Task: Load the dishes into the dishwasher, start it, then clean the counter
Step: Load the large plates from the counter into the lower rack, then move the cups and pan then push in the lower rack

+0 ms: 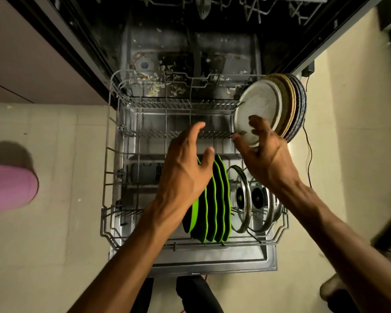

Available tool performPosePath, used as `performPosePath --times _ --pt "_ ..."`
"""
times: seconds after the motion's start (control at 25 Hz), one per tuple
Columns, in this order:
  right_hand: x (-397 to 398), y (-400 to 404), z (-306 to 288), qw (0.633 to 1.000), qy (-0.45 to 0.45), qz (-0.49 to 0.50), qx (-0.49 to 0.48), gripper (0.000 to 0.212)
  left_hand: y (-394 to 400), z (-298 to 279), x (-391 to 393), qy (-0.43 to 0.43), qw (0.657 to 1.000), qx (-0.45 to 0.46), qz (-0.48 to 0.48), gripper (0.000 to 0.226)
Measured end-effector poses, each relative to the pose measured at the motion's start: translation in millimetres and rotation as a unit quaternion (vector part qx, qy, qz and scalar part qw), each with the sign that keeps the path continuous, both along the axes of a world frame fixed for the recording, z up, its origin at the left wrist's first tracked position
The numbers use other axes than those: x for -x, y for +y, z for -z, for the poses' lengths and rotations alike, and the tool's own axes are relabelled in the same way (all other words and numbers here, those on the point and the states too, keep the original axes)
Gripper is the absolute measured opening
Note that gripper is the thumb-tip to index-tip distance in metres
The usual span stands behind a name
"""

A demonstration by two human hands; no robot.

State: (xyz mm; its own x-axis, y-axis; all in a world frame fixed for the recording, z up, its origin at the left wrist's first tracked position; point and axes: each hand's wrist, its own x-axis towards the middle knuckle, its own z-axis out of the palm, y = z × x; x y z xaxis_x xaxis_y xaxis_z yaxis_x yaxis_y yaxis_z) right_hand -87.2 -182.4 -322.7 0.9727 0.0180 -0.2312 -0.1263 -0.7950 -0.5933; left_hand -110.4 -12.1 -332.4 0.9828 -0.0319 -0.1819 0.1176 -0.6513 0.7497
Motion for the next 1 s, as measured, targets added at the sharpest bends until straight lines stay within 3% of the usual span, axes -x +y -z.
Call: performPosePath --times 0.32,0.52,1.0 --pt "35.6 47.0 -110.2 0.998 -0.054 -0.014 -0.004 0.053 26.4 -115.6 28.6 -0.056 0.998 -0.038 0.008 0.053" --pt "71.8 86.5 -187.1 0.998 -0.054 -0.017 -0.024 0.051 54.0 -183.9 62.5 -0.056 0.998 -0.016 0.009 0.055" --pt "146.1 173.5 -357.9 0.995 -0.053 -0.054 -0.069 0.060 149.7 -355.1 131.2 -0.071 0.995 0.003 -0.072 0.053"
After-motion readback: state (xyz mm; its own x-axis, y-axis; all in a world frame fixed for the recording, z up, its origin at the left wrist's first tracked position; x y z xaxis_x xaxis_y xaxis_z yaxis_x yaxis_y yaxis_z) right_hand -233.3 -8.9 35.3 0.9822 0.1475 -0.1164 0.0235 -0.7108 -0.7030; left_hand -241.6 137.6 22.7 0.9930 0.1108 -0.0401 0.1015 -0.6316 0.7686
